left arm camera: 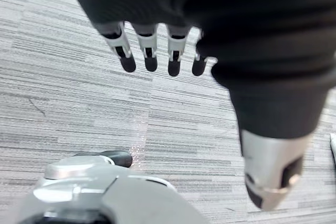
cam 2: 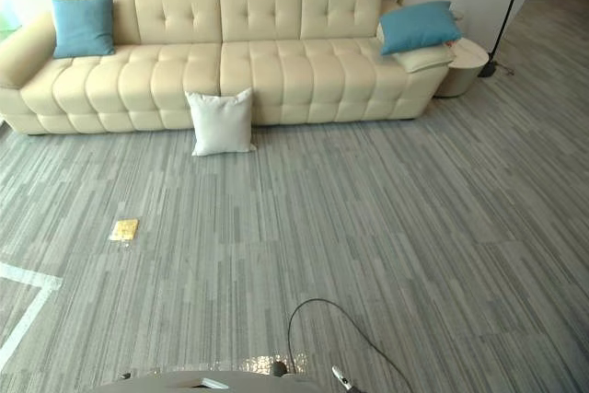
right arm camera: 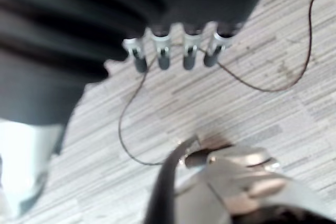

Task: Pick up cushions and gather them together orderly.

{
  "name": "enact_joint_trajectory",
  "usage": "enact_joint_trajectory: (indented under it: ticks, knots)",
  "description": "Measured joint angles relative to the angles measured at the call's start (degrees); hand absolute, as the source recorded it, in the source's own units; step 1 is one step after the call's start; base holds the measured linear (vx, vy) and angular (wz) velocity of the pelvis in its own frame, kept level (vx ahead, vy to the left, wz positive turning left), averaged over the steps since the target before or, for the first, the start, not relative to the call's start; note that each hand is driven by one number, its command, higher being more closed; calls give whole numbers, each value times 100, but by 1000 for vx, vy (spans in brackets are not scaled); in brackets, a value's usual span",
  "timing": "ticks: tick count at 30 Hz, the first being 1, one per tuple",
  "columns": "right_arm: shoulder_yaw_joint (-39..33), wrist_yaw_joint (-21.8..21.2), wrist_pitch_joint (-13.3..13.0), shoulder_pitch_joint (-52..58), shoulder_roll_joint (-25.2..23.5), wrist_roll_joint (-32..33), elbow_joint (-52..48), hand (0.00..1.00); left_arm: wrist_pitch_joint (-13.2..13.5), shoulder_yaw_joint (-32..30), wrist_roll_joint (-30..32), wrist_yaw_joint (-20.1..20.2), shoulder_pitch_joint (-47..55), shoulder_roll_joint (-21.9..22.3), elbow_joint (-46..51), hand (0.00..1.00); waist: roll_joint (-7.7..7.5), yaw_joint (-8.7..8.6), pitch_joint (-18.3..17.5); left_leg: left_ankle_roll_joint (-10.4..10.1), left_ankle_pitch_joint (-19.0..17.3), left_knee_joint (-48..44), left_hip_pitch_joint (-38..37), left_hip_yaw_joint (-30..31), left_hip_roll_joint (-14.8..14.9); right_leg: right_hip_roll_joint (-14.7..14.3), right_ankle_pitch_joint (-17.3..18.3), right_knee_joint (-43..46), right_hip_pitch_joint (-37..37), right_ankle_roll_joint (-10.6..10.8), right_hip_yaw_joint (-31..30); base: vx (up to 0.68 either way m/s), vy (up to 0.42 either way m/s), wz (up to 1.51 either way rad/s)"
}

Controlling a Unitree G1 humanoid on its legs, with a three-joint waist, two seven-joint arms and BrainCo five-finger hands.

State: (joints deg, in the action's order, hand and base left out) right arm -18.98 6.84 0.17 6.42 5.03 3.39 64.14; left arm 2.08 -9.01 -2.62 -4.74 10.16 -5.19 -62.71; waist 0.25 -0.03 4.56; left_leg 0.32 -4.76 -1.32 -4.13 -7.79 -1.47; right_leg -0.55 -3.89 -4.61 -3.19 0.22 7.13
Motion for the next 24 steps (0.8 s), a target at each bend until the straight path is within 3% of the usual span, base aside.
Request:
enact_joint_trajectory:
  ticks: [5, 24]
  knots:
    - [-90, 6, 2, -195, 20, -369, 1, 0, 44, 0, 8, -8, -191, 19, -97, 0, 66, -17, 172, 6, 74, 66, -110, 8, 5, -4, 27, 2, -83, 48, 134, 57, 2, 6]
    - [-23, 127, -1, -510, -3, -601, 7, 0, 91, 25, 50, -110, -287, -30, -107, 0, -63, 8, 291, -52, 163, 275, -251, 4, 9, 6, 67, -40, -152, 154, 289, -38, -3, 2]
